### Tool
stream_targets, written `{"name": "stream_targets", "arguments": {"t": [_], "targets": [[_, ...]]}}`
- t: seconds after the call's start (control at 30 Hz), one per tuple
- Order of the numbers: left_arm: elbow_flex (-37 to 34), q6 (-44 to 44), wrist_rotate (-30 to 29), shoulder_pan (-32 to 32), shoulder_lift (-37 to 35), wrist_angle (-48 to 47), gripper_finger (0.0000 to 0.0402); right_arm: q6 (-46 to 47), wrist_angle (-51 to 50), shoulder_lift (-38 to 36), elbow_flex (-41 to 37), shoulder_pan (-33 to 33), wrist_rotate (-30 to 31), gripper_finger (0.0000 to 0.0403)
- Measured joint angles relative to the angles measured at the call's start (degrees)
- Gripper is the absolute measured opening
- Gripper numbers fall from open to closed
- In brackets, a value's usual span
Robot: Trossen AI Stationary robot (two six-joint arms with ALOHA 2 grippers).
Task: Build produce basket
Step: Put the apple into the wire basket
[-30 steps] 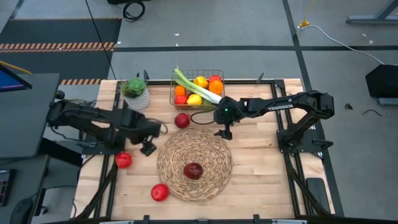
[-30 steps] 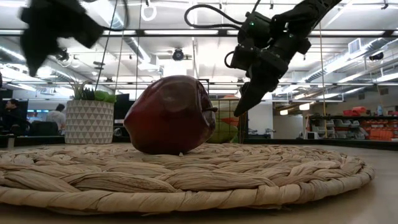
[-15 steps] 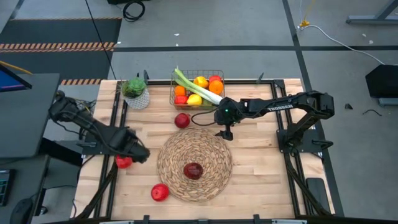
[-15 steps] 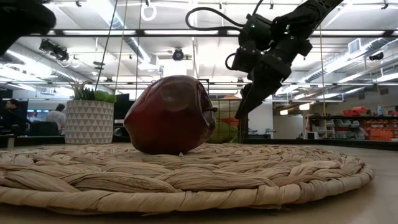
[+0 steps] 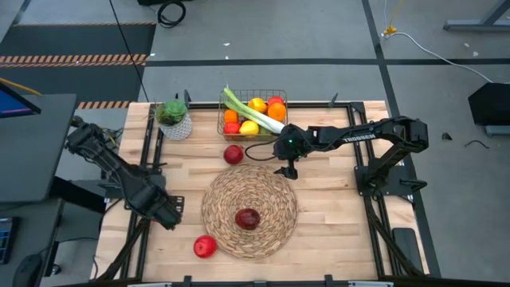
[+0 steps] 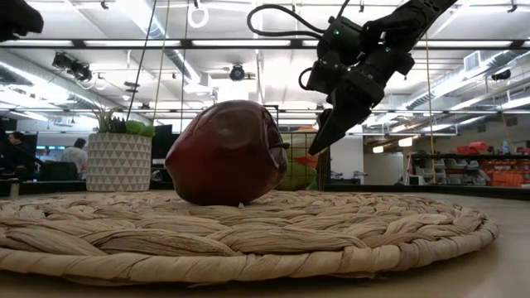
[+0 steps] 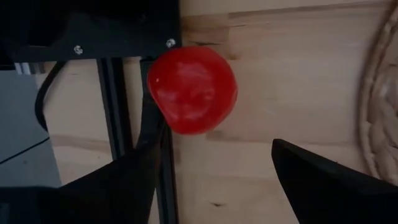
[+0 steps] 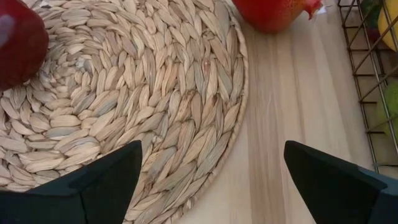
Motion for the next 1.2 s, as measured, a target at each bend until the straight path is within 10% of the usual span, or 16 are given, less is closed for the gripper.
{"name": "stream_targets", "arguments": {"t": [1.2], "targets": [[-11.75,1.98,-2.31,2.23,7.92,10.74,0.0314,0.02,0.7,0.04,0.0,0.01,0.0,0.0397]]}}
